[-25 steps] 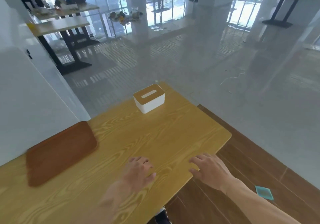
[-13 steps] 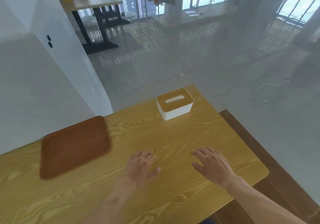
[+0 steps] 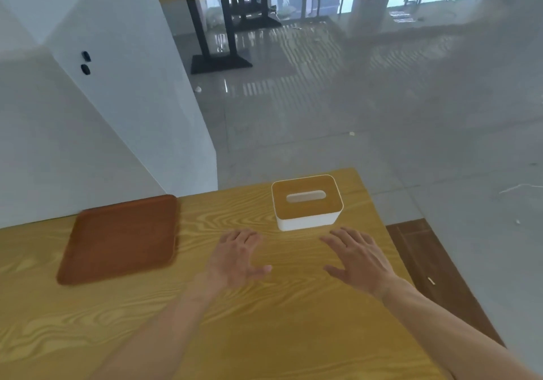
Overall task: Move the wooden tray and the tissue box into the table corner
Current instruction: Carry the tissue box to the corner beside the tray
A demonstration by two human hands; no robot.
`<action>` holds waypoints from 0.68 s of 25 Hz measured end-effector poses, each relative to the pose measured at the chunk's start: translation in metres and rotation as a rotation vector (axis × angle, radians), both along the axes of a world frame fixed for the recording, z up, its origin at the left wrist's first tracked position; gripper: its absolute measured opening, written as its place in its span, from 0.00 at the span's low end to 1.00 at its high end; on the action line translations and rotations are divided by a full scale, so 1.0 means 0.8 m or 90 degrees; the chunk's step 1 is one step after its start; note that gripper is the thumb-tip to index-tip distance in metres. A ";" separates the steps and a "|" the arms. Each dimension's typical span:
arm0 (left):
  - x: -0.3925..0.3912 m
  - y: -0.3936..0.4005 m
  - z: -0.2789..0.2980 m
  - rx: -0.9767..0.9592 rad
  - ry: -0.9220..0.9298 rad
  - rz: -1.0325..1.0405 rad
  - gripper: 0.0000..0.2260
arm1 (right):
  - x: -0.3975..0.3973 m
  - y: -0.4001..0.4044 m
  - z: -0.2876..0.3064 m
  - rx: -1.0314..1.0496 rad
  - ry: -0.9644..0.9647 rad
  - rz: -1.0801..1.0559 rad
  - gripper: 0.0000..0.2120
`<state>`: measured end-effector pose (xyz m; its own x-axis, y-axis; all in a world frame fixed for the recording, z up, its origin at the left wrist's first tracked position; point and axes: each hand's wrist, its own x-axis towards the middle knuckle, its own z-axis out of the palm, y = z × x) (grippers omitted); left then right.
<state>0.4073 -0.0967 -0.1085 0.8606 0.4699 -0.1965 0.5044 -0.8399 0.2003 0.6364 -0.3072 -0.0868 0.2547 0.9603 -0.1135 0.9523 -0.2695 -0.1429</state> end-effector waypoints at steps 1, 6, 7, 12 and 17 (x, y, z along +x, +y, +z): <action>0.018 0.008 0.002 0.008 0.000 0.003 0.41 | 0.018 0.010 0.001 -0.022 -0.007 0.010 0.34; 0.108 0.049 0.011 0.014 0.046 0.013 0.46 | 0.104 0.072 -0.003 -0.069 -0.026 0.032 0.47; 0.124 0.056 0.012 0.004 0.067 0.020 0.48 | 0.118 0.086 -0.006 -0.079 -0.027 0.035 0.48; 0.176 0.089 0.013 -0.019 0.201 0.008 0.57 | 0.159 0.139 -0.023 -0.143 0.012 0.045 0.57; 0.191 0.094 0.008 -0.034 0.257 -0.006 0.59 | 0.165 0.165 -0.039 -0.179 0.038 0.074 0.61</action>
<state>0.5601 -0.0219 -0.1017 0.7136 0.4417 -0.5437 0.5434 -0.8389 0.0318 0.7682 -0.1749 -0.1178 0.1298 0.9115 -0.3903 0.9711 -0.1963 -0.1355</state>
